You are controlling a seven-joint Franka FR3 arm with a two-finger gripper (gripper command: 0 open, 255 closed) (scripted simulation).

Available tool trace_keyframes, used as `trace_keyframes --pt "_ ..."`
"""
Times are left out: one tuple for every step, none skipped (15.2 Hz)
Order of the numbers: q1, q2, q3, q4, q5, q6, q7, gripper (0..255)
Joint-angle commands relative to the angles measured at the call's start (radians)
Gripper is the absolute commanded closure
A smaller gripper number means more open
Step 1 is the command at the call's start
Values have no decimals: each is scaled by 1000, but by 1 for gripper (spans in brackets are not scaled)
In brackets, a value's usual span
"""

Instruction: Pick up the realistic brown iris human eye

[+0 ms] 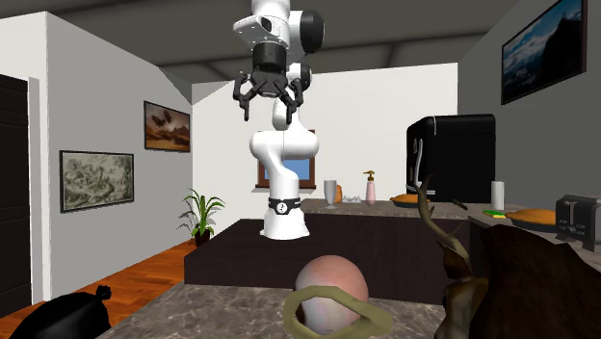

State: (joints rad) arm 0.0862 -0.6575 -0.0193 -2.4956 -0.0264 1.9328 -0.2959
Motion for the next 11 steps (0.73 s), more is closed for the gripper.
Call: trace_keyframes --pt "22 65 -8 -6 13 63 -40 0" --pt "32 97 -14 -9 19 93 -62 0" --pt "43 130 -19 -10 26 122 -84 0" --pt "53 164 -24 -11 33 151 -106 0" --pt "64 198 -29 -10 41 179 -129 0" --pt "74 233 -34 -8 50 207 -153 0" --pt "85 269 -38 -5 60 233 -177 0" --pt "96 304 -41 -1 70 259 -201 0" --pt "107 341 -44 5 82 284 -226 0" --pt "117 377 -47 11 94 308 -252 0" --pt "127 414 -48 19 107 331 -278 0"
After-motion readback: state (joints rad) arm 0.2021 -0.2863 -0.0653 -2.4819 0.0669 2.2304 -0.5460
